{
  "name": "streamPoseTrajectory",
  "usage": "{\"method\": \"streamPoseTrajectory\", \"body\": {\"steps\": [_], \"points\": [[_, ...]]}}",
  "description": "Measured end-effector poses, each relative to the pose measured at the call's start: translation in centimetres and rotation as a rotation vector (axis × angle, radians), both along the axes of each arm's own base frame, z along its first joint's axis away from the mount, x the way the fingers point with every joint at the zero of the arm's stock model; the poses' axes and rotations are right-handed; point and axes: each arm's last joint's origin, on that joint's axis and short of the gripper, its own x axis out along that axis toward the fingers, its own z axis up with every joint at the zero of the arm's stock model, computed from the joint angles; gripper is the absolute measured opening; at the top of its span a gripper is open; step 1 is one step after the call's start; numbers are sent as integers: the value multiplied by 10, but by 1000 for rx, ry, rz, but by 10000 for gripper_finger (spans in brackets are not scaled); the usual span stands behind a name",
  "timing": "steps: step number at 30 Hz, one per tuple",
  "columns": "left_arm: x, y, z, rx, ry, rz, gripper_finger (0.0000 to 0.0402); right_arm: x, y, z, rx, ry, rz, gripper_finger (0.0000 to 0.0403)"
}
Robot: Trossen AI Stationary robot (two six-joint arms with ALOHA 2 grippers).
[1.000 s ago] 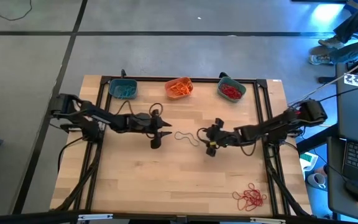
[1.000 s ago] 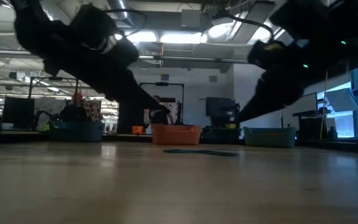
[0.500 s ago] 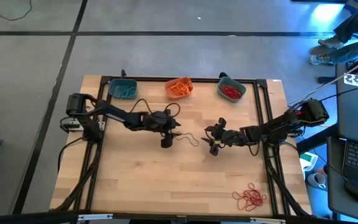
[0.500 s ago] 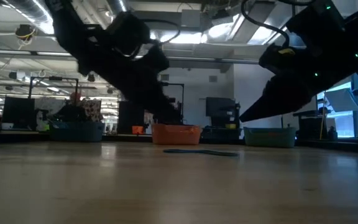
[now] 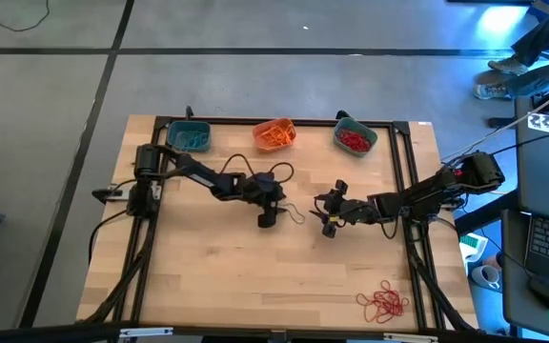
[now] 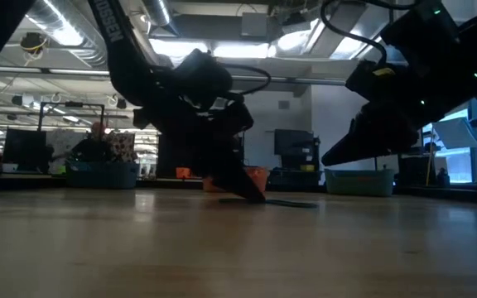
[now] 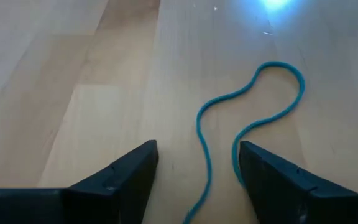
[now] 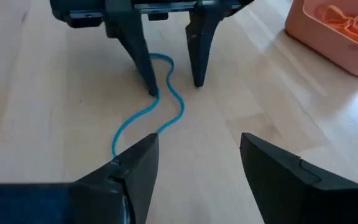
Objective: Sort rubber bands into baskets
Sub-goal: Put the blue rubber band into the blue bin
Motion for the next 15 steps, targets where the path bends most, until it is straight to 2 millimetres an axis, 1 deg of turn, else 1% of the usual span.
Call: {"method": "streamPoseTrajectory", "body": {"steps": [2, 4, 7, 10, 12, 15], "points": [[0, 2, 0, 0, 9, -4, 207, 0, 0, 0, -8, 7, -1, 225], [0, 3, -1, -5, 13, -7, 170, -1, 0, -1, -17, 18, -4, 225], [-1, 4, -2, -4, 29, -15, 100, -1, -1, -2, -37, 28, 1, 225], [-2, -1, -3, 10, 43, -44, 29, -1, -1, -2, -54, 32, 4, 225], [-1, -4, -2, 19, 44, -53, 9, -1, -1, -2, -60, 34, 8, 225], [-2, -9, 3, 49, 40, -42, 12, -1, -1, -1, -66, 33, 0, 225]]}}
